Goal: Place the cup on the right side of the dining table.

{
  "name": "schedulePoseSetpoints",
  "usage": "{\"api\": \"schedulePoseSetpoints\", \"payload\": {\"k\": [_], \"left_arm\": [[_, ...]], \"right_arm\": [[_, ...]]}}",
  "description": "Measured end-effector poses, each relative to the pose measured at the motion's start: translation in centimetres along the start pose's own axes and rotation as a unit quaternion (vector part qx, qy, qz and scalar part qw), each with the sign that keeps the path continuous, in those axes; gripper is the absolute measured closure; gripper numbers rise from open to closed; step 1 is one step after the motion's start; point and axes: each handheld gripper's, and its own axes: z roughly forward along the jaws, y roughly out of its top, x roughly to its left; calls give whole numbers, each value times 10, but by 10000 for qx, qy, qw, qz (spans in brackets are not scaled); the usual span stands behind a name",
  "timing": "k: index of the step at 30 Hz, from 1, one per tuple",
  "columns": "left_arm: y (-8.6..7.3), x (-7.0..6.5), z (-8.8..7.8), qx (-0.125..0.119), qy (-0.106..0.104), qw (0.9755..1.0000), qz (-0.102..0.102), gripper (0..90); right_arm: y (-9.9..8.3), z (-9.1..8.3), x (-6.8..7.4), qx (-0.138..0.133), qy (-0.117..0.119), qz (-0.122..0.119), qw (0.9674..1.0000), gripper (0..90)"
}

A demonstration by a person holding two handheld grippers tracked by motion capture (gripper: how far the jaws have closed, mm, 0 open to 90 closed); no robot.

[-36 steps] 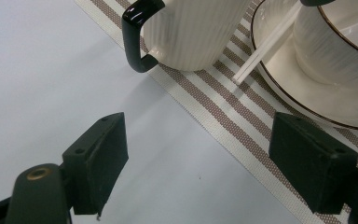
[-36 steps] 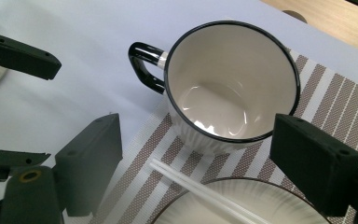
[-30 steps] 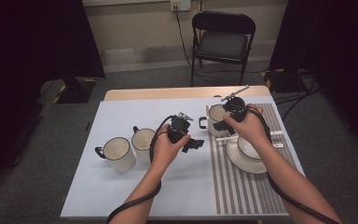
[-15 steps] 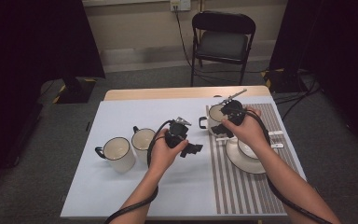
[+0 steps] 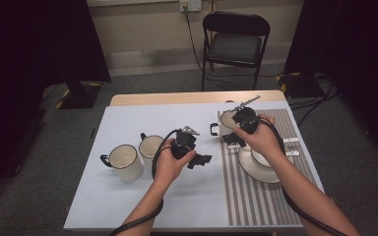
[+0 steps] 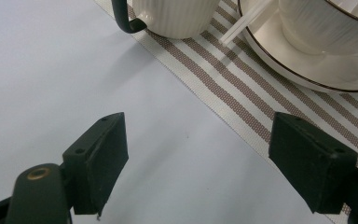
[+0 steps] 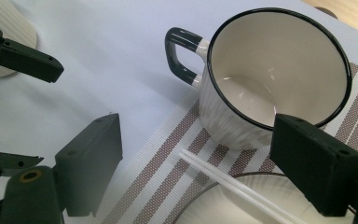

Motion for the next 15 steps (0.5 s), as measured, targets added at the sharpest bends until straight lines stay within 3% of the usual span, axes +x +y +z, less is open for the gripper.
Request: {"api": "schedulePoseSetpoints", "payload": {"k": [15], "left_arm": [[-9,0,-3,8,-63,10000,8,193]], "right_arm": [[-2,-1,10,8,110,-145,9998,163]]}}
